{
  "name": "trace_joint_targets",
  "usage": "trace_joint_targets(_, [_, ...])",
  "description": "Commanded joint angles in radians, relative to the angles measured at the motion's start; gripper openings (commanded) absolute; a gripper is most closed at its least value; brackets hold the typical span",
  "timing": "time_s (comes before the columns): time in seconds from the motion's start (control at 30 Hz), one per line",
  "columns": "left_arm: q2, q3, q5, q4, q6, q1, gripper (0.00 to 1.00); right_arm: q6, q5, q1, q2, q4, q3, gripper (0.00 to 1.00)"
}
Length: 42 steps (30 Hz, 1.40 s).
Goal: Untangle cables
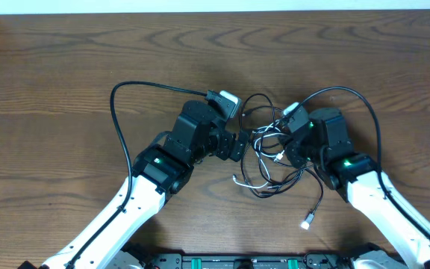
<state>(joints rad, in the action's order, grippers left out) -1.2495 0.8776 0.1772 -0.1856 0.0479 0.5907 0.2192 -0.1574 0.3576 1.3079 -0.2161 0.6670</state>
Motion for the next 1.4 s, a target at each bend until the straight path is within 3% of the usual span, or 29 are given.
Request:
trace_joint_targets(0.0, [-0.004, 0.016, -0.013, 0.0, -0.013, -0.003, 0.98, 0.066, -0.053, -0.003, 0.062, 0.022, 0.005, 0.41])
trace_joint_targets(0.13, [-0.004, 0.016, -0.013, 0.0, -0.013, -0.003, 0.98, 0.066, -0.055, -0.003, 0.119, 0.071, 0.005, 0.4])
trace_joint_targets(0.27, [-0.005, 0.016, -0.013, -0.006, -0.013, -0.003, 0.98, 0.066, -0.059, -0.003, 0.174, 0.126, 0.005, 0.24])
trace_joint_targets(0.37, [-0.005, 0.016, -0.013, -0.015, -0.013, -0.003, 0.98, 0.066, -0.067, -0.003, 0.198, 0.14, 0.005, 0.19])
trace_joint_targets(0.77, [-0.005, 0.016, -0.013, -0.016, -0.013, -0.003, 0.98, 0.061, -0.116, -0.003, 0.316, 0.165, 0.004, 0.22])
trace_joint_targets(0.93, [-0.005, 0.016, -0.013, -0.016, -0.013, -0.003, 0.98, 0.047, -0.116, -0.003, 0.315, 0.172, 0.004, 0.01])
trace_joint_targets(1.37, [-0.005, 0.016, -0.013, -0.036, -0.013, -0.004, 0.98, -0.007, -0.199, -0.004, 0.237, 0.209, 0.005, 0.01])
